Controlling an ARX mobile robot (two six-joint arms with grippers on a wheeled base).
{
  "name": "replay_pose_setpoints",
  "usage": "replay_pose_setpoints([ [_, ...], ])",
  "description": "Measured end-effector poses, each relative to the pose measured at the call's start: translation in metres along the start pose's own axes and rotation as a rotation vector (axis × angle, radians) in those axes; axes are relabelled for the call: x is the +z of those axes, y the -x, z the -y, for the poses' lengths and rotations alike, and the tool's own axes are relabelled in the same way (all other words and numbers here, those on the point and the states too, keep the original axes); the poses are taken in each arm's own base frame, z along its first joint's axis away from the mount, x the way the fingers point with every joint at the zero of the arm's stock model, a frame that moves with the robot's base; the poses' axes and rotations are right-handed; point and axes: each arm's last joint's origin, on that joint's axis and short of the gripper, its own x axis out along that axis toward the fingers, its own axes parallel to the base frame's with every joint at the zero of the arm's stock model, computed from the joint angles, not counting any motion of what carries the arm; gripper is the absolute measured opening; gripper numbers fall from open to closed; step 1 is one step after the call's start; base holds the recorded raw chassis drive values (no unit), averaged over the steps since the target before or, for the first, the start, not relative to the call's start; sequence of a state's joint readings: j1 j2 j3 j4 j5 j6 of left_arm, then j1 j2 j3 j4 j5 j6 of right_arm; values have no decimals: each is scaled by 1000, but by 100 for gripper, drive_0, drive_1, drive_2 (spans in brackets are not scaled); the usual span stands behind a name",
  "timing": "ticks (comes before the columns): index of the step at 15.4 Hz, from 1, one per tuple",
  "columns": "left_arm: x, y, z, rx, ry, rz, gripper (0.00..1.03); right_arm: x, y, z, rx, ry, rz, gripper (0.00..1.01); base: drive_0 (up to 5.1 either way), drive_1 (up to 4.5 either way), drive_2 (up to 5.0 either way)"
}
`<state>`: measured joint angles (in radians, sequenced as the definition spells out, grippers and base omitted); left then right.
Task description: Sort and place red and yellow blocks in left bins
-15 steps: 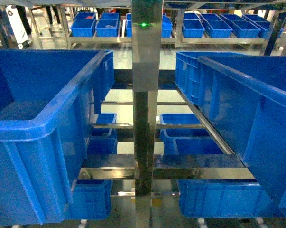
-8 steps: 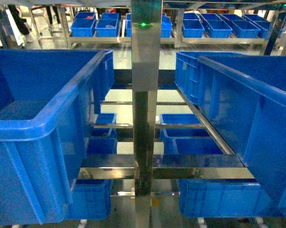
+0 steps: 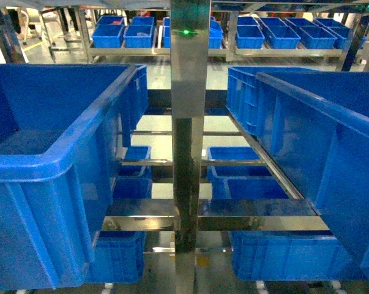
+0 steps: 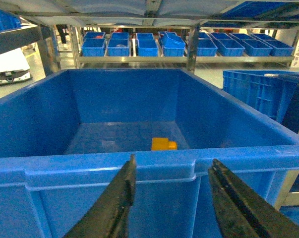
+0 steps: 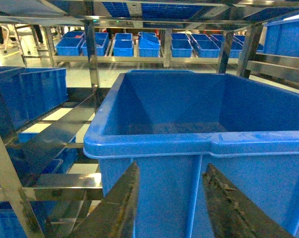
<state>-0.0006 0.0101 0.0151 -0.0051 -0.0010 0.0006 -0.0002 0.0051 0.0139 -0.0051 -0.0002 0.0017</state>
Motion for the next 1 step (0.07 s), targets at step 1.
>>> replay_pose_setpoints([
  [1, 0, 0, 0, 0, 0, 0, 56, 0, 0, 0, 0, 0, 0, 45, 0, 0, 0],
])
